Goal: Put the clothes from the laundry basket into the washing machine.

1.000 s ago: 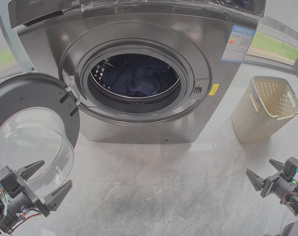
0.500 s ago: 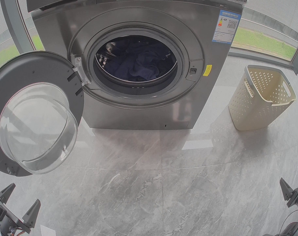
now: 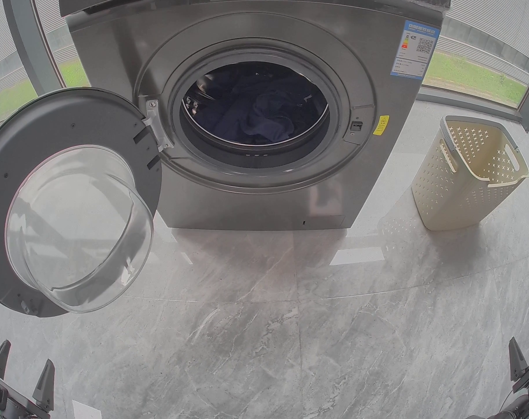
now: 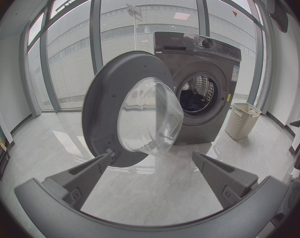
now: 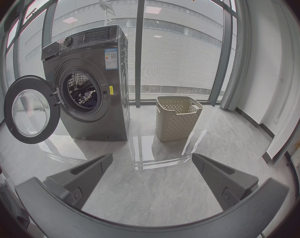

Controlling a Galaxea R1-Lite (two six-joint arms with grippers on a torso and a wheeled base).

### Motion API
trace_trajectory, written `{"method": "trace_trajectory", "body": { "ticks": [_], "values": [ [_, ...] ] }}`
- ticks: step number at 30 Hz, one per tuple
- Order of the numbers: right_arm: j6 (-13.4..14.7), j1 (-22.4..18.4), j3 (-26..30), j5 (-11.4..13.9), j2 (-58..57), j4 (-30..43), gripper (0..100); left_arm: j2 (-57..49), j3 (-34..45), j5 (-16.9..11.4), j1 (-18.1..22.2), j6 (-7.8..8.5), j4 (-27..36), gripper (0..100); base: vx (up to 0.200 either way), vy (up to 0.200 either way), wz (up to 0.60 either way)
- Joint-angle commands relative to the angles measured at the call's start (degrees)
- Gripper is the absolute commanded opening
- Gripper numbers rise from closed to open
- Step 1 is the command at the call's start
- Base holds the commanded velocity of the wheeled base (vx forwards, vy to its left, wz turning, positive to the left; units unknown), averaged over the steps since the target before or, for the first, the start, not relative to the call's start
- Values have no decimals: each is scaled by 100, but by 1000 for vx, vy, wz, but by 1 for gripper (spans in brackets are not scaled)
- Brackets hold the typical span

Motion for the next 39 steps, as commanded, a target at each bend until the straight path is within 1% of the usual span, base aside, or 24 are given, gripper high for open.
{"method": "trace_trajectory", "body": {
  "ticks": [1, 2, 3, 4, 5, 6, 7, 8, 10, 11, 12, 13, 14, 15, 16, 21, 22, 23, 25, 26, 28, 32, 37, 39],
  "values": [
    [34, -29, -66, 1438, -615, 280, 100, -595, 101, -108, 236, 38, 98, 100, 0, 0, 0],
    [34, -20, -75, 1508, -624, 289, 100, -595, 101, -108, 245, 38, 98, 100, 0, 0, 0],
    [-36, -29, -127, 1983, -589, 438, 100, -595, 101, -90, 245, -6, 107, 100, 0, 0, 0],
    [-10, -29, -145, 1886, -589, 464, 100, -595, 101, -73, 245, -24, 107, 100, 0, 0, 0],
    [-10, -38, -145, 1271, -589, 456, 100, -595, 101, 33, 245, -50, 107, 100, 0, 0, 0],
    [-54, -38, -145, 1139, -589, 456, 100, -595, 101, 50, 245, -42, 98, 100, 0, 0, 0],
    [43, -38, -75, 216, -598, 429, 100, -595, 101, 253, 254, 2, 89, 100, 0, 0, 0],
    [149, -38, -75, 365, -598, 447, 100, -595, 101, 323, 254, 38, 63, 100, 0, 0, 0],
    [61, -12, -13, 743, -598, 482, 100, -595, 101, 305, 245, 99, 63, 100, 0, 0, 0],
    [-45, -20, -13, 796, -598, 464, 100, -595, 101, 200, 245, 29, 63, 100, 0, 0, 0],
    [-18, -29, -4, 778, -598, 464, 100, -595, 101, 33, 245, -50, 72, 100, 0, 0, 0],
    [-18, -29, -4, 778, -598, 464, 100, -595, 101, 33, 245, -50, 72, 100, 0, 0, 0],
    [34, -29, -4, 743, -598, 456, 100, -595, 101, -37, 254, -200, 98, 100, 0, 0, 0],
    [17, -29, -13, 743, -598, 464, 100, -595, 101, 24, 254, -305, 98, 100, 0, 0, 0],
    [-10, -29, -13, 743, -598, 464, 100, -595, 101, 138, 254, -367, 115, 100, 0, 0, 0],
    [-45, -12, 5, 778, -606, 420, 100, -595, 101, 182, 254, -305, 107, 100, 0, 0, 0],
    [-45, -12, 5, 787, -606, 412, 100, -595, 101, 86, 245, -226, 115, 100, 0, 0, 0],
    [-45, -12, 5, 787, -606, 403, 100, -595, 101, -160, 245, -121, 274, 100, 0, 0, 0],
    [-45, -3, 5, 796, -615, 403, 100, -595, 66, -635, 236, -24, 511, 100, 0, 0, 0],
    [-36, 6, 13, 787, -615, 403, 100, -595, 66, -653, 236, -24, 493, 100, 0, 0, 0],
    [-36, -3, 5, 787, -615, 394, 100, -595, 101, -538, 236, 29, 397, 100, 0, 0, 0],
    [-36, -3, 13, 787, -615, 394, 100, -595, 101, -494, 236, -24, 388, 100, 0, 0, 0],
    [-36, 6, 13, 787, -615, 394, 100, -595, 101, -503, 236, -50, 388, 100, 0, 200, 0],
    [-36, -3, 13, 787, -615, 394, 100, -595, 101, -503, 227, -94, 388, 100, 0, 200, 0]
  ]
}}
